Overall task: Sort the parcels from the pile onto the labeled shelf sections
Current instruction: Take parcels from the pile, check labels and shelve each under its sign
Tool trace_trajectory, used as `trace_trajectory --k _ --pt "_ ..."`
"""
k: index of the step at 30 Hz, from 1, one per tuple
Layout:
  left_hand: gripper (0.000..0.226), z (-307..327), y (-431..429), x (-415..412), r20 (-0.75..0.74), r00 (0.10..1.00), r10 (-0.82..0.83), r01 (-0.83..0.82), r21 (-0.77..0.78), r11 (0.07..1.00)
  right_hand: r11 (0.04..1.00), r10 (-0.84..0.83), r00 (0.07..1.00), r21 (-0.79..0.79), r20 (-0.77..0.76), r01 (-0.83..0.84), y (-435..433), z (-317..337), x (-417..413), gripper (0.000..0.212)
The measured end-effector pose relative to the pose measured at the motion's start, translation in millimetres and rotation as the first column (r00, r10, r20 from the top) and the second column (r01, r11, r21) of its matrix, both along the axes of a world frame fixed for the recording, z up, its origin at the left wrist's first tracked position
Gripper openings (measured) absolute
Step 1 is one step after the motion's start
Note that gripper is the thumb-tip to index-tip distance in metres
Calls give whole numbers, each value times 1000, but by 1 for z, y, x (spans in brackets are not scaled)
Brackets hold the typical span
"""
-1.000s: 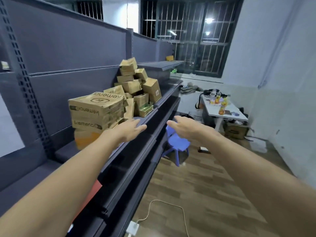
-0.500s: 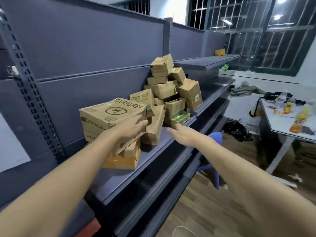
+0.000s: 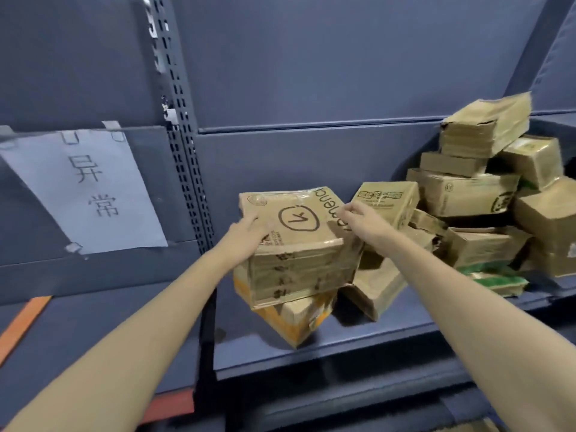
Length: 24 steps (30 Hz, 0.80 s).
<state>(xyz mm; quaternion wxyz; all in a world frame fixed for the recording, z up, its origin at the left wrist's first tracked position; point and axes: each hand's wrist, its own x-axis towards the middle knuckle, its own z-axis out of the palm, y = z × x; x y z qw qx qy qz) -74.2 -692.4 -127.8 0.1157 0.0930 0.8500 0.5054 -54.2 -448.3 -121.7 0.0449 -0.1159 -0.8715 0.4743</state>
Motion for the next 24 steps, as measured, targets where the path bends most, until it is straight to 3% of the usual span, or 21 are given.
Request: trace_trajectory --k 3,6,11,17,19,22,24 --pt "35 -4 10 2 95 992 79 -94 170 981 996 -6 999 -90 -52 2 3 -11 -9 19" --pt "46 -1 11 8 152 983 101 -133 221 966 992 -19 996 -125 -90 8 2 -10 -3 19" --pt "47 21 -12 44 29 994 105 -109 275 955 998 -3 984 -55 -176 -7 -11 16 41 17" --pt "40 32 -56 124 -84 992 90 -52 380 923 994 49 952 -81 -302 -77 -29 36 144 15" --pt "49 27 -61 147 -150 986 78 -25 326 945 993 55 968 -88 -243 -79 -30 33 178 29" --pt "76 21 -53 157 -208 975 76 -12 290 957 995 90 981 -28 -172 -96 -32 27 221 86" --pt "79 23 -41 159 -227 973 31 34 276 961 998 57 987 20 -149 -55 -33 27 241 115"
